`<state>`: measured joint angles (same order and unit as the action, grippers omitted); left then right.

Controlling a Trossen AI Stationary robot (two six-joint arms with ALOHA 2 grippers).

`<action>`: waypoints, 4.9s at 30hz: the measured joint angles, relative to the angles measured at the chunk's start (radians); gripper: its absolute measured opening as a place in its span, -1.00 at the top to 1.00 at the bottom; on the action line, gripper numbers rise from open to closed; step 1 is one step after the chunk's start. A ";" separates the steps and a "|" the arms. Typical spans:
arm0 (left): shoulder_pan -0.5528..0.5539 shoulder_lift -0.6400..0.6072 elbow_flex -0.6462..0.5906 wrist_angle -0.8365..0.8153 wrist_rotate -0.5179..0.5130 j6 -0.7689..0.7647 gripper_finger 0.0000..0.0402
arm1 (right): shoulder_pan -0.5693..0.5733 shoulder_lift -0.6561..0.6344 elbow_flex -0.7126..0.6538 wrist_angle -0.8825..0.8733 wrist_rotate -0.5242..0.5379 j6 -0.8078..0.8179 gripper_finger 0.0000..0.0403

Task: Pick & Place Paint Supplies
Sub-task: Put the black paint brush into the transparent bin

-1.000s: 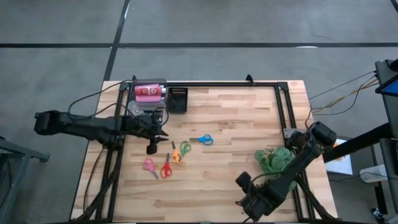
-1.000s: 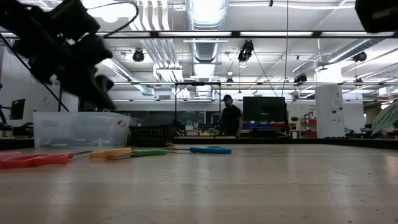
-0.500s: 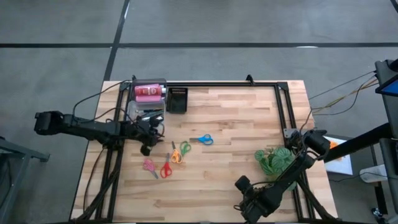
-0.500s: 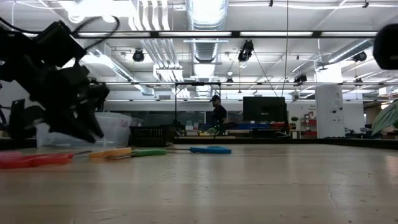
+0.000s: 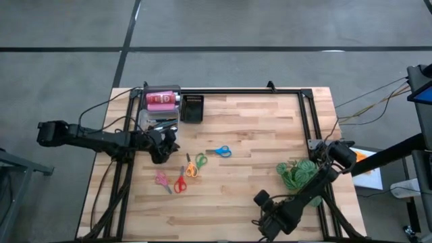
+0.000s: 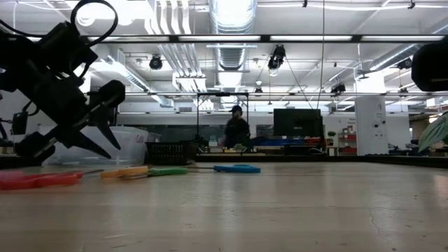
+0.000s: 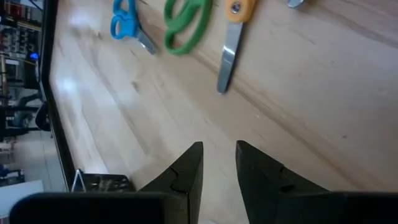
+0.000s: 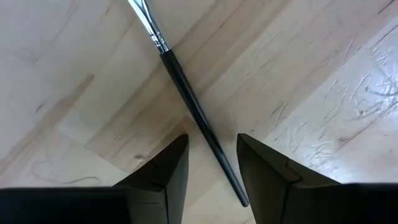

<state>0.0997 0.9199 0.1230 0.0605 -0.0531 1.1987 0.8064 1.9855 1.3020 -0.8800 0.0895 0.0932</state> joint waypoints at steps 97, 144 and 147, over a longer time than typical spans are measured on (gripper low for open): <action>0.000 -0.001 0.002 -0.010 -0.004 0.006 0.53 | -0.910 -0.249 0.018 0.540 0.010 -0.171 0.88; -0.001 -0.001 0.002 -0.038 -0.004 0.003 0.53 | -0.989 0.478 0.757 0.122 -0.076 -0.170 0.88; 0.000 -0.001 0.002 -0.037 -0.004 0.004 0.53 | -0.991 0.478 0.757 0.122 -0.095 -0.124 0.88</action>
<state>0.0992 0.9188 0.1249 0.0231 -0.0566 1.2022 -0.1842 2.4638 2.0586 -0.7575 -0.0053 -0.0310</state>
